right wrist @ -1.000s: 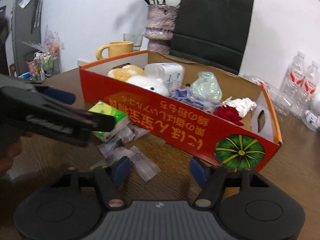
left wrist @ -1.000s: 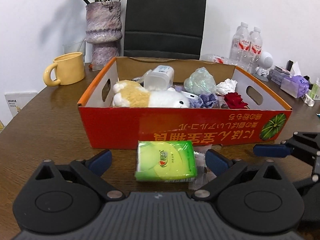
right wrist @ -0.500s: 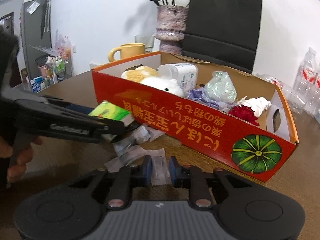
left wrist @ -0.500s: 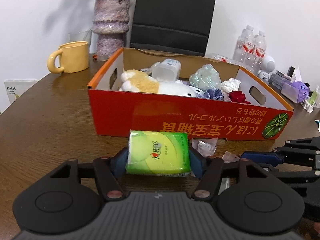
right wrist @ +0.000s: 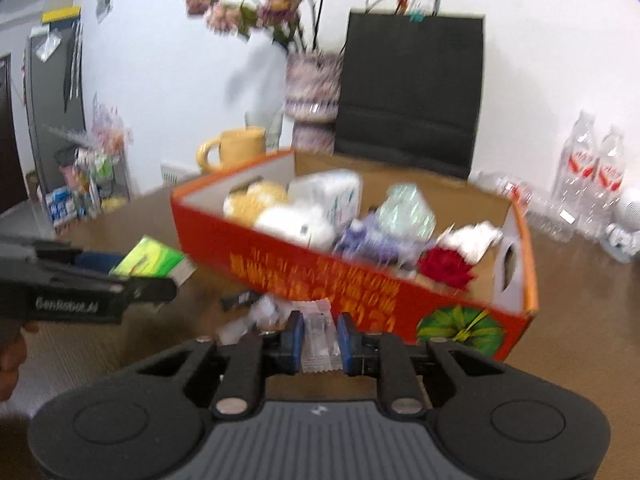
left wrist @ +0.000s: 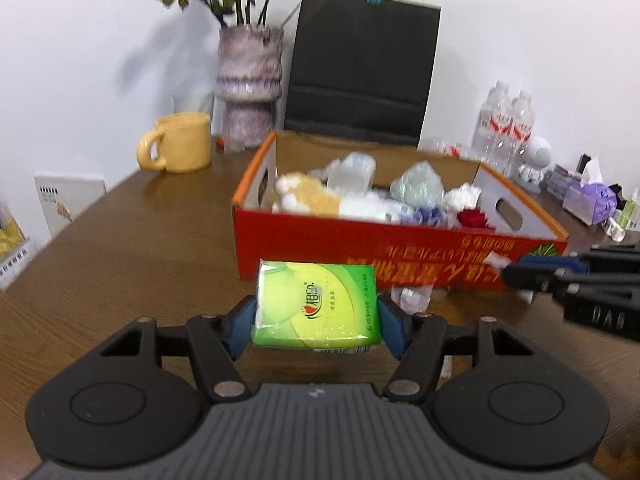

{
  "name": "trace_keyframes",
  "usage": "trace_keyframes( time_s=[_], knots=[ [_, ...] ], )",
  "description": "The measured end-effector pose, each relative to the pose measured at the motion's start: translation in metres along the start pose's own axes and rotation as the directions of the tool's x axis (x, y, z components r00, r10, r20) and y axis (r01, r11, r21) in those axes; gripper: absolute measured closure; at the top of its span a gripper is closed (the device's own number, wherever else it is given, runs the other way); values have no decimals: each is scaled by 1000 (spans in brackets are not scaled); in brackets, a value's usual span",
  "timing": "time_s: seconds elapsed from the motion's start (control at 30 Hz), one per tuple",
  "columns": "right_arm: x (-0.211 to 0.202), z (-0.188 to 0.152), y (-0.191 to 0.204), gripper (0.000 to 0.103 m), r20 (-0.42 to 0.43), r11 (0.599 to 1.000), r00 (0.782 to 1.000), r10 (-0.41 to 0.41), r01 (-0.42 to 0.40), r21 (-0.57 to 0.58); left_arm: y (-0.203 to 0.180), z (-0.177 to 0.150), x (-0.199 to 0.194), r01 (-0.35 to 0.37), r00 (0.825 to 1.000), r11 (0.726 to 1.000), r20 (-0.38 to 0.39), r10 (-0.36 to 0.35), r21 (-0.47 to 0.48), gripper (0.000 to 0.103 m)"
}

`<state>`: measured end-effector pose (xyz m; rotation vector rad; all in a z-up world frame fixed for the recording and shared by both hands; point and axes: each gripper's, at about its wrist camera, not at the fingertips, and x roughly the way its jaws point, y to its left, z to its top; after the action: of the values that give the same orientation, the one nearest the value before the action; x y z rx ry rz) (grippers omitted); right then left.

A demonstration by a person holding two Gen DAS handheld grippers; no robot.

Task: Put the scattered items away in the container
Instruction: 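Lift the tissue pack and sachet and carry both over the box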

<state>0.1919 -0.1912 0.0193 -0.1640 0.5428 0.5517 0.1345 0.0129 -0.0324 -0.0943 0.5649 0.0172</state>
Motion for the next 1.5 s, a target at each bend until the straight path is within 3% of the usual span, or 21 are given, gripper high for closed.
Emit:
trace_keyframes(
  time_s=[0.27,0.47,0.67,0.97,1.17,1.3,1.5],
  knots=[
    [-24,42,-29,86,115,993,990,-79,68,96,-24,24,-17,22,997,999,67,-24,27,38],
    [-18,62,-50,86,102,976,989,-102,80,201,-54,57,-14,63,990,997,128,-68,44,38],
    [-12,65,-58,86,105,974,990,-98,73,217,-70,78,3,86,984,996,151,-90,34,38],
    [14,69,-67,86,63,978,993,-96,83,189,-71,87,39,86,991,996,105,-88,24,38],
    [43,73,-80,86,21,975,993,-120,114,193,-75,101,86,66,996,998,57,-66,4,38],
    [69,71,-89,86,-35,973,990,-135,139,183,-76,95,113,80,997,997,14,-80,-22,38],
    [99,64,-94,86,-108,977,987,-121,138,161,-79,86,142,70,996,997,-57,-69,16,37]
  ],
)
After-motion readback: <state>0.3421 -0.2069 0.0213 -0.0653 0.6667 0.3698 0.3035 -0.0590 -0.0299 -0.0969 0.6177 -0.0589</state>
